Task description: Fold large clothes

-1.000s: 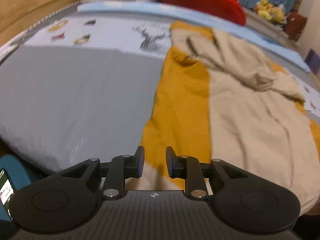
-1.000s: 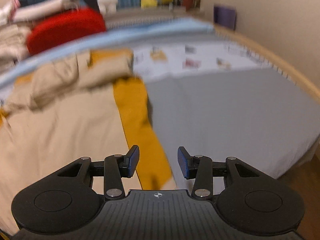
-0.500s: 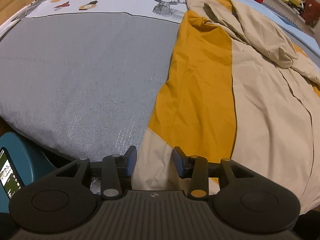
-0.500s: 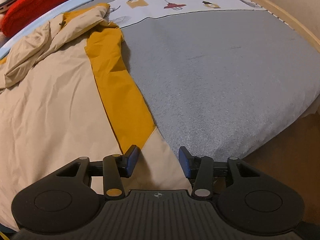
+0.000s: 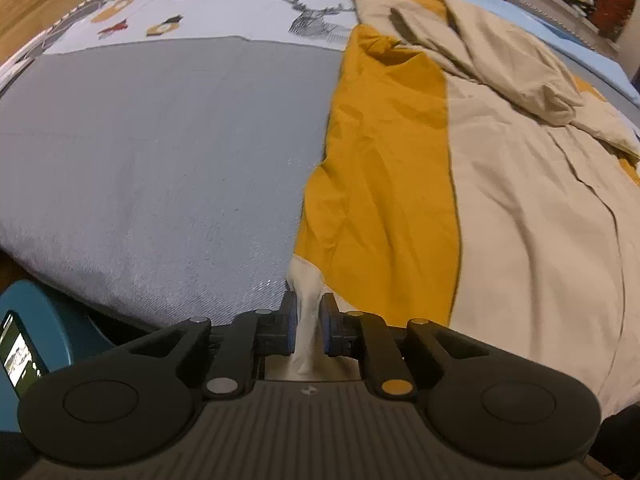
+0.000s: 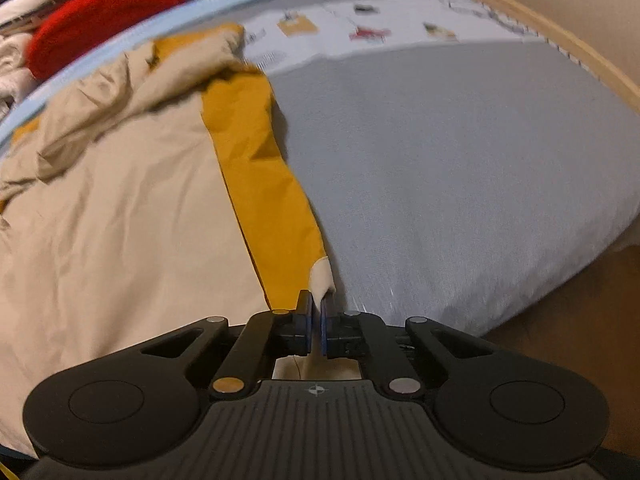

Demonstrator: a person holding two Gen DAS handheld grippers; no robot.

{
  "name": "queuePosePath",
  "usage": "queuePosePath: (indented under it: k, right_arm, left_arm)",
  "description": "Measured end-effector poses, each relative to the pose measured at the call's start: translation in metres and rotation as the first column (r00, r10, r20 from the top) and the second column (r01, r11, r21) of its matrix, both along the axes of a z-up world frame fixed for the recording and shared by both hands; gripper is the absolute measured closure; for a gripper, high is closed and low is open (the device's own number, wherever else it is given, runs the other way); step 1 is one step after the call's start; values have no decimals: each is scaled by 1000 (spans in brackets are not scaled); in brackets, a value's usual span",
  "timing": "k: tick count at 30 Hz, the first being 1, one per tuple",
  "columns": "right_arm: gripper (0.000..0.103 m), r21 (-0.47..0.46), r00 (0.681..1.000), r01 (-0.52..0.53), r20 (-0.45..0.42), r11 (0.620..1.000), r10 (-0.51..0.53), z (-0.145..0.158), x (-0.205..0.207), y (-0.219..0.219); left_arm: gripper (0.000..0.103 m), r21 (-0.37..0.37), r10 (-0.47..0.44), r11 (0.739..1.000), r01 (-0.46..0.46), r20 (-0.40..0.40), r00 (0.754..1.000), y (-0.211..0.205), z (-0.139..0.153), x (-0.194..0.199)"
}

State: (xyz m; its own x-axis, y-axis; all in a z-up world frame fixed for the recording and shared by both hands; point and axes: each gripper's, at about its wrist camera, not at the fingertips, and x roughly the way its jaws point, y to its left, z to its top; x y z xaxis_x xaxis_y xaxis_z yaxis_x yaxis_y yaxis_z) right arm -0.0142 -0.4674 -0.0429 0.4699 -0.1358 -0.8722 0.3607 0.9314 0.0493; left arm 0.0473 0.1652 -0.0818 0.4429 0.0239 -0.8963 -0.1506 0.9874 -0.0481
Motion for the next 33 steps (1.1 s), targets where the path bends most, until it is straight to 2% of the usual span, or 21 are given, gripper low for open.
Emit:
queuePosePath:
  k: [4,6,26,33]
  right_arm:
    - [83,-13,1000,18,-25,1000,-18,-5,1,0]
    - [81,-23,999,13,-29,1000,-13,-6,1,1]
    - [80,-57,999,-6,-39,998,4,-9,3,8]
    - [84,-59,999,-13,-36,998,11,-9,3,8]
  left_arm:
    - [81,24,-13,1000,14,-13,1000,-3,-3,1]
    - [80,29,-14,999,15,-14,1000,-4,-4,3]
    - [77,39,-13,999,13,-16,1000,-5,-8,5]
    - [78,40,-15,999,15,-16,1000,-6,-8,4]
